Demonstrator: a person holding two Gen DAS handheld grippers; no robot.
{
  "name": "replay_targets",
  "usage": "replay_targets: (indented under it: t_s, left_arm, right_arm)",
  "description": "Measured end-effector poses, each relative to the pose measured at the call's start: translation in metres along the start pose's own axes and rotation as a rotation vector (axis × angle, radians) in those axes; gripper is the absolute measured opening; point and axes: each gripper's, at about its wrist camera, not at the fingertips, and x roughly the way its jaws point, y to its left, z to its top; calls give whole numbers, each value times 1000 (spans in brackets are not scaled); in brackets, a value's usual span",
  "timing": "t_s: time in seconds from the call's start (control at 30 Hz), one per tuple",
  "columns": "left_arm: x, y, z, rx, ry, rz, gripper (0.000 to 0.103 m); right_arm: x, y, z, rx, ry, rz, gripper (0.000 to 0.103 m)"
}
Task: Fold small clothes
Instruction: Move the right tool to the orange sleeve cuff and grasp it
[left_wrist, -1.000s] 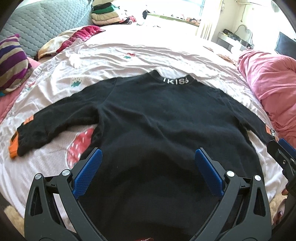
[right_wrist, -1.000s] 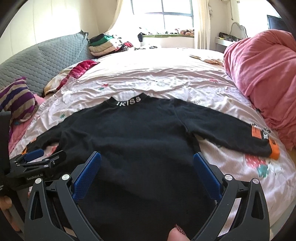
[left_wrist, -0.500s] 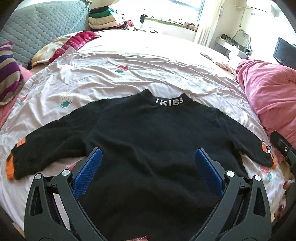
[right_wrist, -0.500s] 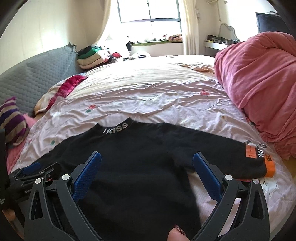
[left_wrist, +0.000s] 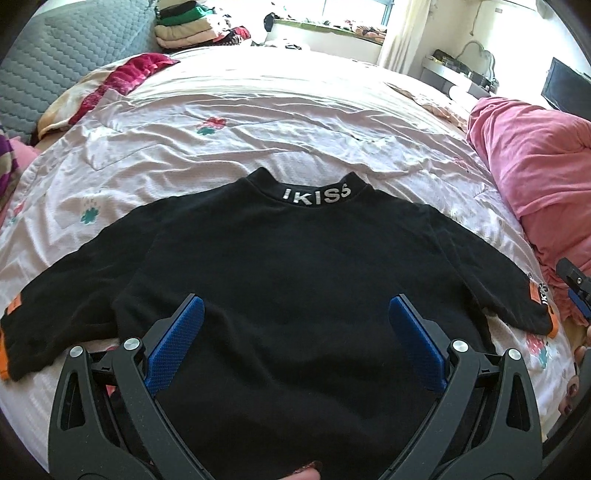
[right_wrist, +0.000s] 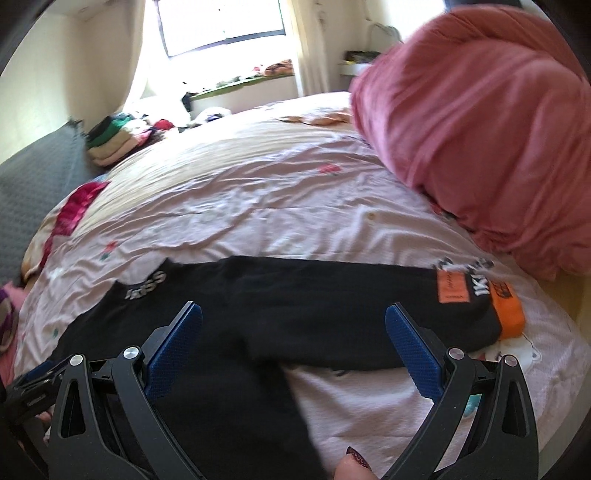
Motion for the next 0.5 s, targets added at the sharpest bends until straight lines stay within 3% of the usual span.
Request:
replay_targets:
  t_s: [0.5]
  left_arm:
    - [42,-54,9,70,41,-64,94]
  right_arm:
    - [16,-101,-5,286,-1,-152,99]
